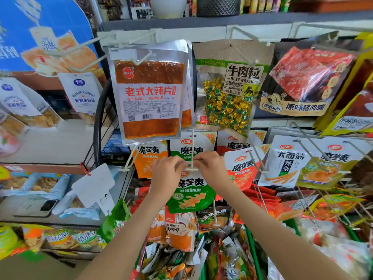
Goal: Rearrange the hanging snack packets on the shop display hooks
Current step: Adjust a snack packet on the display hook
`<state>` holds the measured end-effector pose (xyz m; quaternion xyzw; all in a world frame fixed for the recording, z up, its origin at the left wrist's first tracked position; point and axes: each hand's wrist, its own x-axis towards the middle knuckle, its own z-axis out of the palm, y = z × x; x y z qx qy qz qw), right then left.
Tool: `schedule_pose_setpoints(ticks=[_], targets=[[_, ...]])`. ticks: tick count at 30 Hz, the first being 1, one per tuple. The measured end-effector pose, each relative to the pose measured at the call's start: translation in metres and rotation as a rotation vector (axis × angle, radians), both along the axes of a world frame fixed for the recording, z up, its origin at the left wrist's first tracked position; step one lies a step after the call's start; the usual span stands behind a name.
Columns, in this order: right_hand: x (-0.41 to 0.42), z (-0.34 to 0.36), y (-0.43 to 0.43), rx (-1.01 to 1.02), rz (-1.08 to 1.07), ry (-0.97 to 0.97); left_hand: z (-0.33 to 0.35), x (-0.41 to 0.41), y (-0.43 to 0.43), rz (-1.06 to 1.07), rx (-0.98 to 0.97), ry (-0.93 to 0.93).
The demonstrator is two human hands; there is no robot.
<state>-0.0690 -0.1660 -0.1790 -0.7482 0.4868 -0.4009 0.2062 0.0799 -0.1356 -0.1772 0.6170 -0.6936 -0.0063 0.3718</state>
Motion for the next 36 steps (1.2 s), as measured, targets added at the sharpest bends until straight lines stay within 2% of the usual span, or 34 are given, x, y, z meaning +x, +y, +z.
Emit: schedule_pose_setpoints(ticks=[8,14,17,21,25,28,32,36], targets=[[0.006,-0.003,-0.021,-0.308,-0.216,0.316,0.001,-0.004,-0.028,0.062,0.056,-0.088],[0.005,-0.007,-0.036,-0.271,-0.305,0.435,0.0,-0.002,-0.046,0.108,0.065,-0.123],[0.002,-0.005,-0.035,-0.264,-0.333,0.477,-0.014,0.003,-0.044,0.219,0.071,-0.079],[-0.002,-0.012,-0.018,-0.274,-0.236,0.572,-0.041,-0.012,-0.012,0.348,0.068,0.13],[-0.014,-0.03,0.007,-0.269,-0.084,0.514,-0.075,-0.047,0.017,0.266,0.111,0.179],[-0.044,-0.058,0.027,-0.233,-0.019,0.485,-0.095,-0.077,0.027,0.155,0.231,0.257],[-0.095,-0.084,0.057,-0.181,-0.111,0.511,-0.109,-0.125,0.044,-0.127,0.457,0.21],[-0.155,-0.097,0.082,-0.109,-0.227,0.487,-0.113,-0.178,0.052,-0.33,0.582,0.081]])
